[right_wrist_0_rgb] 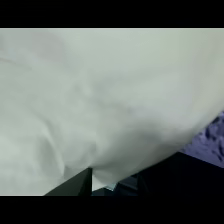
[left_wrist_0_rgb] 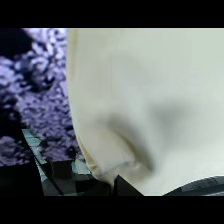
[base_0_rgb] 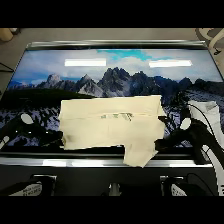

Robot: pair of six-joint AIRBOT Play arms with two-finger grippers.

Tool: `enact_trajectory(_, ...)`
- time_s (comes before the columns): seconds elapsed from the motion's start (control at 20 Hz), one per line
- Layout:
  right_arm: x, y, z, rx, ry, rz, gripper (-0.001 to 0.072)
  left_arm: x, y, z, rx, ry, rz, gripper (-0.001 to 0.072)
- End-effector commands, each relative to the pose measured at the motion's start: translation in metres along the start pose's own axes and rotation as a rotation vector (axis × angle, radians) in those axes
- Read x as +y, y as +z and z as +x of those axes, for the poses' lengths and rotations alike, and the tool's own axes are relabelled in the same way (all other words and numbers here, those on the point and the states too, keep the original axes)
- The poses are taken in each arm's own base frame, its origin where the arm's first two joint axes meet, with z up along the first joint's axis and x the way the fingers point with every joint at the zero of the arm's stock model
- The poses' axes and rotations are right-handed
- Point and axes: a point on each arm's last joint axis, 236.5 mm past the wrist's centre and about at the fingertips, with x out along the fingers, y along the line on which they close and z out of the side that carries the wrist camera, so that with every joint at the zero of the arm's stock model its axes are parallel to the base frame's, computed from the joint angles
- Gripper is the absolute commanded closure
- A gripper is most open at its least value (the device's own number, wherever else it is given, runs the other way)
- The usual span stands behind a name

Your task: Fold the shirts.

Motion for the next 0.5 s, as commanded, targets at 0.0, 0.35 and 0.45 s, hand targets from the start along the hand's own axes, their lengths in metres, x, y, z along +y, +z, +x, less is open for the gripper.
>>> enact_trajectory(0.0,0.008,0.005,0.005,-0.028,0.037,0.067,0.0528,0.001,-0.001,0.0,0.005,0.002,0.002,0.068)
enact_trajectory(0.35,0.013,0.031,-0.021,-0.121,0.026,-0.129,0.069,-0.004,0.014,-0.016,-0.072,0.008,0.119,0.0684)
enact_trajectory(0.45,0.013,0.056,-0.055,-0.211,-0.016,-0.189,0.0694,-0.012,0.035,-0.047,-0.189,0.021,0.162,0.0685)
